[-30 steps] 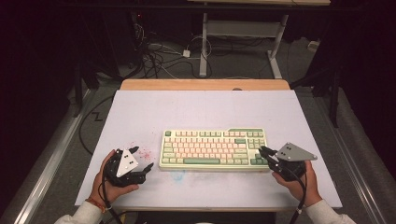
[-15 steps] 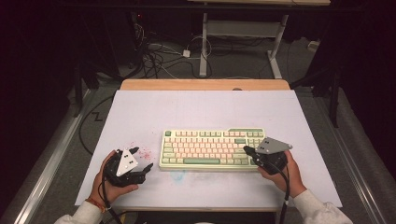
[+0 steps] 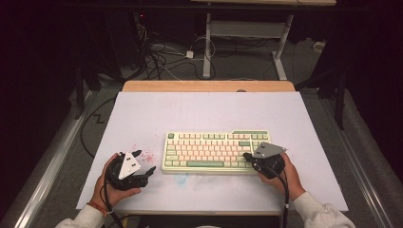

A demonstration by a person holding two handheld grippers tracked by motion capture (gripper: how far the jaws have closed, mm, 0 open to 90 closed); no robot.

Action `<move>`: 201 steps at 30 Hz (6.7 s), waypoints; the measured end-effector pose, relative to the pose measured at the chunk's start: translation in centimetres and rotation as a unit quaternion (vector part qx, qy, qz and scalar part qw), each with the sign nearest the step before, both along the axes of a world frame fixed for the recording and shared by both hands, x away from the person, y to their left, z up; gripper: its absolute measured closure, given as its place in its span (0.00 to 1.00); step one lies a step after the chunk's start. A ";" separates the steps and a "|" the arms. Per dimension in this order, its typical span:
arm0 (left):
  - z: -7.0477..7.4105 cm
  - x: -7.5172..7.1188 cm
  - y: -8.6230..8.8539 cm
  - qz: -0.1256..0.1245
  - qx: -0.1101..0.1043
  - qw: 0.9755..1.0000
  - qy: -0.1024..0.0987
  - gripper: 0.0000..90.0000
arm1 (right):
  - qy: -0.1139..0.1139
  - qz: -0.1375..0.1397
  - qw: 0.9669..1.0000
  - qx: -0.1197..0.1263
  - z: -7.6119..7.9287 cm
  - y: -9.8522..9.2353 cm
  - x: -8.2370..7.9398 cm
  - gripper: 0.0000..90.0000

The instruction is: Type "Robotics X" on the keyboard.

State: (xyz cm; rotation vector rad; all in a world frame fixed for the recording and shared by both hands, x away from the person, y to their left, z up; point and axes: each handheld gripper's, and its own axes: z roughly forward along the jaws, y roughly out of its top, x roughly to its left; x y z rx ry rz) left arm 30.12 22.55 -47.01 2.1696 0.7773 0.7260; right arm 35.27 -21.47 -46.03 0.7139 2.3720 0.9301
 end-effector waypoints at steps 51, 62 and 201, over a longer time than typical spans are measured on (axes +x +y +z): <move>2.8 6.5 -9.7 -0.115 0.023 0.991 0.061 0.97 | -0.002 -0.004 1.000 0.012 -0.6 -0.2 -0.3 1.00; 2.6 8.4 -12.0 -0.126 0.044 0.988 0.078 0.97 | -0.003 -0.006 1.000 0.010 -0.6 -0.1 -0.3 1.00; -0.1 1.6 -1.3 -0.036 0.037 0.998 0.025 0.24 | -0.029 0.028 0.998 0.054 3.0 5.8 2.7 0.75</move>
